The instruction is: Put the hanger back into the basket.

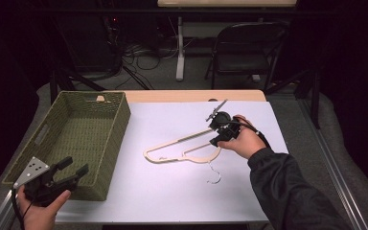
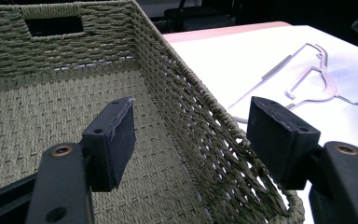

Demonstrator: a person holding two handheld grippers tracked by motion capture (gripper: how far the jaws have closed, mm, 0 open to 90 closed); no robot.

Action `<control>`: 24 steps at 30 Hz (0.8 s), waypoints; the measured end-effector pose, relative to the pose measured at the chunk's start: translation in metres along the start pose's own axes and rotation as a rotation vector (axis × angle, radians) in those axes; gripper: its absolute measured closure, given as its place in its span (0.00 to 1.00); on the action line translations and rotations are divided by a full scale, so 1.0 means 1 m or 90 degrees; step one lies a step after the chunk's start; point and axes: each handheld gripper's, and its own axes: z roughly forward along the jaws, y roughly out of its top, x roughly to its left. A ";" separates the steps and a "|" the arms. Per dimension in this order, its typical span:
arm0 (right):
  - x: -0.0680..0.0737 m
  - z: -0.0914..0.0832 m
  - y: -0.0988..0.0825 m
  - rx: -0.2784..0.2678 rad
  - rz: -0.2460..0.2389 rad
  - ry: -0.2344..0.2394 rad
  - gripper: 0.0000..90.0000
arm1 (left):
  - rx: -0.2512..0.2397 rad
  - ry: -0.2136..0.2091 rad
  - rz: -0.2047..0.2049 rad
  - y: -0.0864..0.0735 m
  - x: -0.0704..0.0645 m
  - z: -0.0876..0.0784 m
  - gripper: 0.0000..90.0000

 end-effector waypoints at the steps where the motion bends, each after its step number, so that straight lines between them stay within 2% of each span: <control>1: 0.000 0.006 0.002 -0.032 0.006 0.005 0.57 | 0.001 0.000 0.000 0.000 0.000 0.000 0.36; 2: -0.001 0.002 0.005 0.007 0.001 0.008 0.57 | 0.001 0.000 0.000 0.000 0.000 0.000 0.36; 5: -0.002 0.004 0.010 0.019 -0.002 0.012 0.57 | 0.002 -0.001 -0.001 0.000 0.000 0.000 0.36; 7: -0.003 0.006 0.012 0.011 0.000 0.015 0.57 | 0.002 -0.001 0.000 0.000 0.000 0.001 0.36; 8: -0.004 0.009 0.013 -0.004 0.004 0.021 0.57 | 0.002 -0.002 -0.001 0.000 0.000 0.001 0.36; 10: -0.006 0.011 0.016 0.024 -0.003 0.019 0.57 | 0.003 0.000 -0.002 0.000 0.000 0.001 0.36; 12: -0.007 0.014 0.017 0.017 0.000 0.024 0.57 | 0.002 0.000 -0.002 0.000 0.001 0.000 0.36; 17: -0.008 0.023 0.022 0.029 -0.011 0.026 0.56 | 0.003 0.000 -0.002 0.000 0.001 0.000 0.36; 18: -0.008 0.026 0.022 0.013 -0.010 0.028 0.56 | 0.003 0.000 -0.002 0.000 0.001 0.000 0.36; 19: -0.008 0.027 0.023 0.035 -0.015 0.026 0.56 | 0.003 -0.001 -0.001 0.000 0.000 0.001 0.36; 20: -0.007 0.031 0.023 0.015 -0.012 0.024 0.56 | 0.005 -0.001 -0.001 0.000 0.000 0.001 0.36; 21: -0.008 0.030 0.025 0.035 -0.015 0.035 0.56 | 0.006 0.000 0.000 0.000 0.000 0.001 0.36; 22: -0.007 0.035 0.024 0.011 -0.016 0.027 0.56 | 0.008 0.000 0.000 0.000 0.000 0.001 0.36; 23: -0.006 0.033 0.027 0.045 -0.019 0.028 0.56 | 0.006 0.001 0.001 0.000 0.000 0.001 0.36; 24: -0.007 0.034 0.028 0.041 -0.022 0.032 0.56 | 0.006 0.001 0.001 0.000 0.000 0.001 0.36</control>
